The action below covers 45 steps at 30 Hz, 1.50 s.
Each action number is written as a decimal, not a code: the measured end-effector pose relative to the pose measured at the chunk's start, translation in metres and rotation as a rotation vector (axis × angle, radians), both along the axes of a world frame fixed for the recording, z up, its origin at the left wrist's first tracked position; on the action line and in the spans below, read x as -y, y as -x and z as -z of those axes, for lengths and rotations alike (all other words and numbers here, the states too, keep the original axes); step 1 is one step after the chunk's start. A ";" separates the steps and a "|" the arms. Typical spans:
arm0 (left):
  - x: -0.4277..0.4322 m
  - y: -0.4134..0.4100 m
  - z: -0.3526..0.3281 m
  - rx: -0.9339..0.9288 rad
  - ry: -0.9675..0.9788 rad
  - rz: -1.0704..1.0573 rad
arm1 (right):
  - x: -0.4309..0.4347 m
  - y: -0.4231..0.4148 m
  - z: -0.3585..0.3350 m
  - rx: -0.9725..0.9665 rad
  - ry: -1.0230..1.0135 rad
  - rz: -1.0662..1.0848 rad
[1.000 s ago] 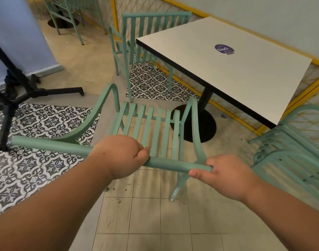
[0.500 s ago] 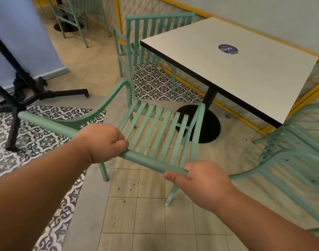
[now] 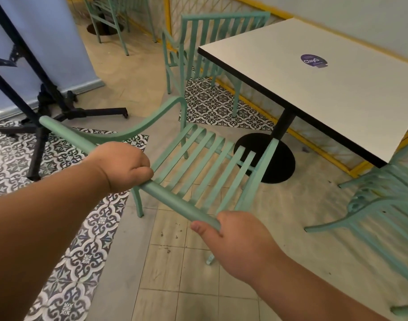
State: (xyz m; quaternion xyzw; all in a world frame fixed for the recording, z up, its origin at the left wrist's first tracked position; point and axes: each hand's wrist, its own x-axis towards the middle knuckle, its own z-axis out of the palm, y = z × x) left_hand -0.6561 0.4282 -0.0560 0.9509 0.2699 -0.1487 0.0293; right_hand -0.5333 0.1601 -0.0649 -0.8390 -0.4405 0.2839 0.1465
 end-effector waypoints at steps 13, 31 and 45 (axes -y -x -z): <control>0.065 -0.013 0.009 0.620 0.255 -1.060 | 0.011 -0.026 -0.008 -0.508 0.024 0.130; 0.068 -0.020 0.020 0.782 0.243 -1.222 | 0.001 0.017 0.011 -0.623 -0.025 0.116; 0.022 0.006 0.023 0.782 0.212 -1.046 | -0.032 0.057 0.018 -0.723 -0.079 0.045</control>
